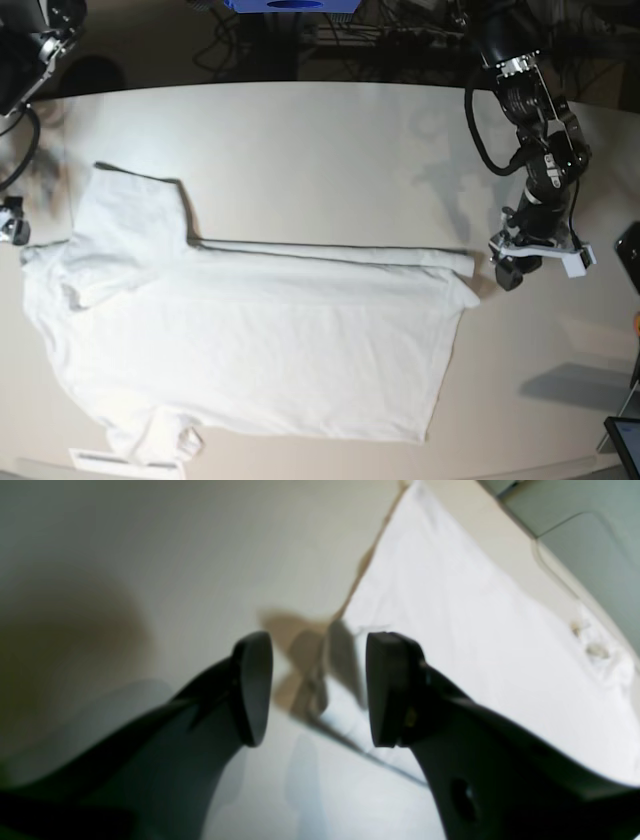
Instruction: Fold the T-shirt properly
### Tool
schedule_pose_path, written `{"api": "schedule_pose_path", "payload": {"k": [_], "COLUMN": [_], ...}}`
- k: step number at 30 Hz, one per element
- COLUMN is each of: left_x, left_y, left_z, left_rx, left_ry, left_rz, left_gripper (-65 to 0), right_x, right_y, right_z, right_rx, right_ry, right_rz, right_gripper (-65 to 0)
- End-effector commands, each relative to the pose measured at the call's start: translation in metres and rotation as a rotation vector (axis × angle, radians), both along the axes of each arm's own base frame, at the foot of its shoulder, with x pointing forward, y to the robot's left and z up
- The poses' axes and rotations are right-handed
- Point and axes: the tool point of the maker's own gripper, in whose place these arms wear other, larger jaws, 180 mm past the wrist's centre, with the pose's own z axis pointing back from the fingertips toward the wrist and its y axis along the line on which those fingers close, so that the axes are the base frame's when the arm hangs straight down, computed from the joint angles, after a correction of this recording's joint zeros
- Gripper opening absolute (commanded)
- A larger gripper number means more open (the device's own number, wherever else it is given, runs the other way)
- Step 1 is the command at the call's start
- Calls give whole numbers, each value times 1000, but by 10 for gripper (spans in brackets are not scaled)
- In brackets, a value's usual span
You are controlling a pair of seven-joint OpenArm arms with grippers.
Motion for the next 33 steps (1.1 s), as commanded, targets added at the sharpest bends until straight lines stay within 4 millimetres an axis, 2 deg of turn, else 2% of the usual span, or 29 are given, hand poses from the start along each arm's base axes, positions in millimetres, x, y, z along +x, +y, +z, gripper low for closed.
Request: {"api": "schedule_pose_path", "payload": {"k": [1, 3, 6, 10, 14, 18, 28, 33], "left_x": [5, -5, -15, -25, -33, -34, -34, -37], "left_y": [3, 6, -3, -12, -13, -14, -15, -15], "left_z": [22, 20, 12, 2, -3, -5, -7, -10], "left_rx": [28, 59, 130, 222, 232, 231, 228, 227], "left_ry": [-68, -46, 2, 53, 76, 80, 83, 94], "left_rz": [-3, -12, -62, -107, -110, -113, -115, -117], "left_gripper": [-353, -353, -354, -354, -354, -354, -354, -354], "right_x": [4, -8, -22, -33, -36, -41, -45, -50], "right_y": [-2, 14, 39, 58, 74, 86, 96, 105], "right_z": [19, 11, -8, -27, -34, -38, -41, -65], "right_rx": [-36, -34, 27, 79, 134, 183, 243, 317], "right_ry": [-48, -8, 16, 48, 45, 37, 20, 77], "right_rz": [13, 30, 45, 46, 61, 72, 85, 77], "right_gripper": [-203, -203, -203, -203, -203, -203, -203, -203]}}
